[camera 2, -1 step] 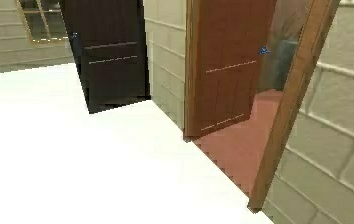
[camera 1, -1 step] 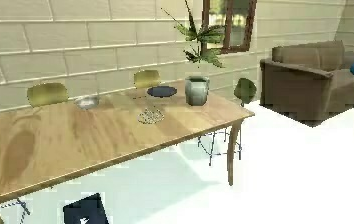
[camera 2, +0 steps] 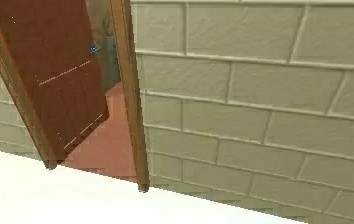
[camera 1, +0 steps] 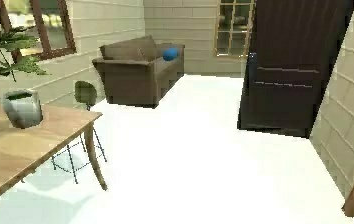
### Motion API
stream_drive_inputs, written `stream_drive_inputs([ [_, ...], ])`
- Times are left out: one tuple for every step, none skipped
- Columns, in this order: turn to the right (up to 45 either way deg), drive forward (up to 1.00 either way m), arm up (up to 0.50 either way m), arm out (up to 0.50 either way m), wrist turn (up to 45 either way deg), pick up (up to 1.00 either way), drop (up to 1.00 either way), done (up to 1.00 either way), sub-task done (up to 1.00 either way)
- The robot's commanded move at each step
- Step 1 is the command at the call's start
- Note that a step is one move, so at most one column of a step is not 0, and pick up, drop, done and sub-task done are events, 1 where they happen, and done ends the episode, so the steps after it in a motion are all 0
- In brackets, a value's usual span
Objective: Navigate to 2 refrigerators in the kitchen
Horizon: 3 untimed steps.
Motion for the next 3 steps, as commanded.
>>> stream_drive_inputs([
  [45.0,0.0,0.0,0.0,0.0,0.0,0.0,0.0,0.0],
  [12.0,0.0,0.0,0.0,0.0,0.0,0.0,0.0,0.0],
  [0.0,0.95,0.0,0.0,0.0,0.0,0.0,0.0,0.0],
])
